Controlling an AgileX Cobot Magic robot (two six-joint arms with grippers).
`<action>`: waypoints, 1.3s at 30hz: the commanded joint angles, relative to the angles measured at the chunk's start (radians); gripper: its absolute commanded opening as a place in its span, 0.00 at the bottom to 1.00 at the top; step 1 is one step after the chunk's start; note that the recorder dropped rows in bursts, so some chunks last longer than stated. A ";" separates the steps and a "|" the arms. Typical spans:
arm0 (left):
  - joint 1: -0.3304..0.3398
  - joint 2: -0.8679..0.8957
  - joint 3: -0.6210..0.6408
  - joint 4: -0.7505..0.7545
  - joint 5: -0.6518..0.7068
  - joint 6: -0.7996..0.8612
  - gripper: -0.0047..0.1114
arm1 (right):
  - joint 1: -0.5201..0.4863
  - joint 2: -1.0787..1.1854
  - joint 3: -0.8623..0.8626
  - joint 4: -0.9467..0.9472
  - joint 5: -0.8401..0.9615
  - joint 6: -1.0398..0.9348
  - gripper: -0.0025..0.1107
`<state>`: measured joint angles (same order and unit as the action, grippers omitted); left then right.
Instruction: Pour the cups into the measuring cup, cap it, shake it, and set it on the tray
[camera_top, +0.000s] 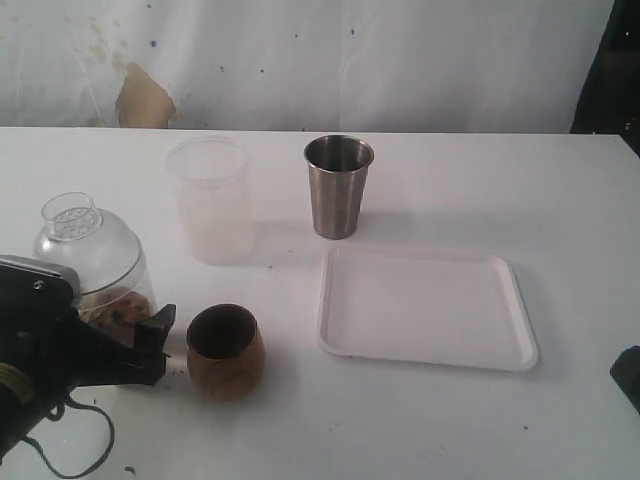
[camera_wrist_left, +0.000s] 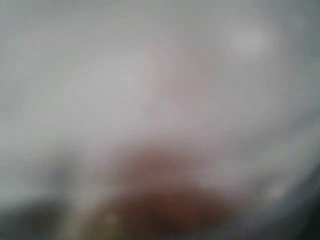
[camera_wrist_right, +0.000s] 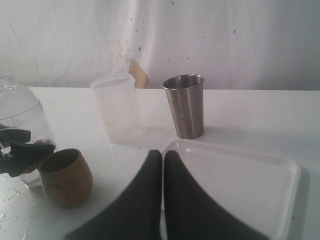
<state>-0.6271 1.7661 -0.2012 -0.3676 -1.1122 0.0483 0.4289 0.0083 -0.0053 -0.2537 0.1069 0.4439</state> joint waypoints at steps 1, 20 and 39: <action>-0.004 0.019 -0.004 -0.039 -0.084 -0.028 0.86 | 0.002 -0.005 0.005 -0.010 0.005 0.003 0.03; -0.004 -0.019 0.001 -0.172 -0.109 -0.021 0.06 | 0.002 -0.005 0.005 -0.010 0.007 0.003 0.03; -0.004 -0.524 -0.031 -0.606 -0.007 0.101 0.04 | 0.002 -0.005 0.005 -0.010 0.007 0.003 0.03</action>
<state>-0.6427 1.2978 -0.2075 -0.6153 -1.0601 0.1316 0.4289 0.0083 -0.0053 -0.2537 0.1107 0.4458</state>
